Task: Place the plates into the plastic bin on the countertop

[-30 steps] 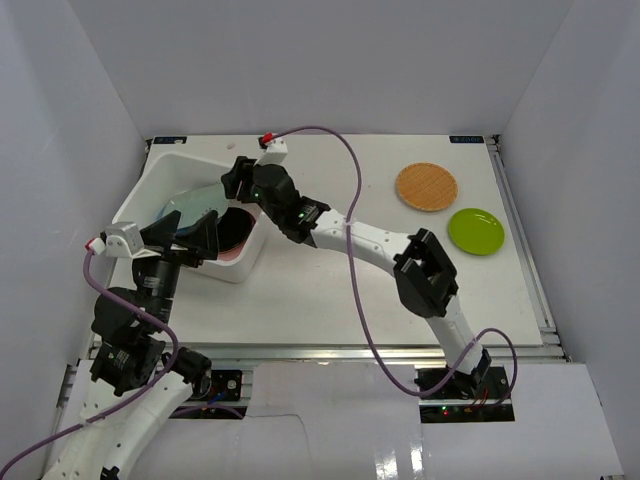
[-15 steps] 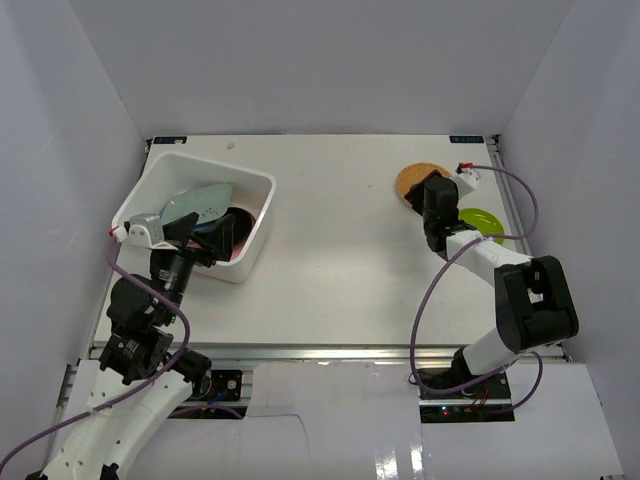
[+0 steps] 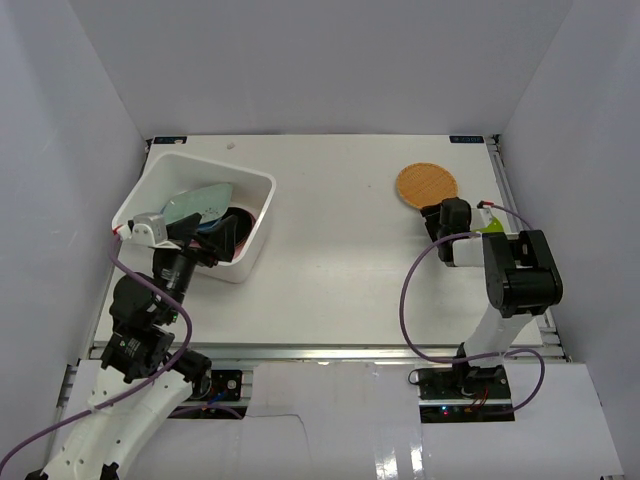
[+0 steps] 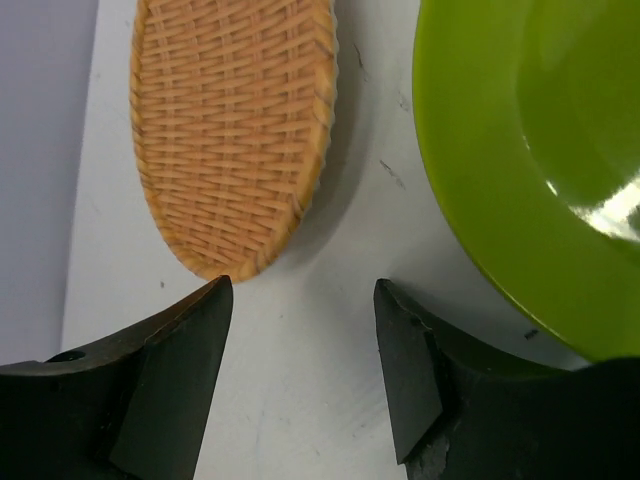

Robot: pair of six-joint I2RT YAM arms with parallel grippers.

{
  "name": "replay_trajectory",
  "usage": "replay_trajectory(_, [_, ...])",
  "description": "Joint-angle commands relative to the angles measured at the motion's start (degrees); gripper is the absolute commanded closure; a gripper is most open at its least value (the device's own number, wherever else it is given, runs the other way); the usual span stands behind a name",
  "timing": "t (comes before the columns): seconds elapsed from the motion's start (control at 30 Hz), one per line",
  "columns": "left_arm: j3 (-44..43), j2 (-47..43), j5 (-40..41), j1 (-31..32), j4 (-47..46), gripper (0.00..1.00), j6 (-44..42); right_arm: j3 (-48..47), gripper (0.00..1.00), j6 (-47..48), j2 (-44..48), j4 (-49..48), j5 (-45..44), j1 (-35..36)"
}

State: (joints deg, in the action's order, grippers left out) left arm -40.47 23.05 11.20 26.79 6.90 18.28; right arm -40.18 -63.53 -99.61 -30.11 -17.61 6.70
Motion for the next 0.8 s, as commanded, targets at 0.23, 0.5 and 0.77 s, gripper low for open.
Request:
replay_trajectory(0.23, [0.30,0.51,-0.13,-0.24,0.31,0.02,-0.88,-4.72,0.47,-10.03,-11.91,-12.95,6.97,-5.03])
replay_trajectory(0.5, [0.22,1.38,0.22,-0.24,0.22,0.02,-1.76,-4.91,0.88,-8.11,-8.34,-17.79,9.08,-4.07])
replay_trajectory(0.77, [0.22,1.12,-0.83,-0.24,0.22,0.02,-1.50,-2.87,0.92,3.13,9.77,-20.52,13.38,3.83])
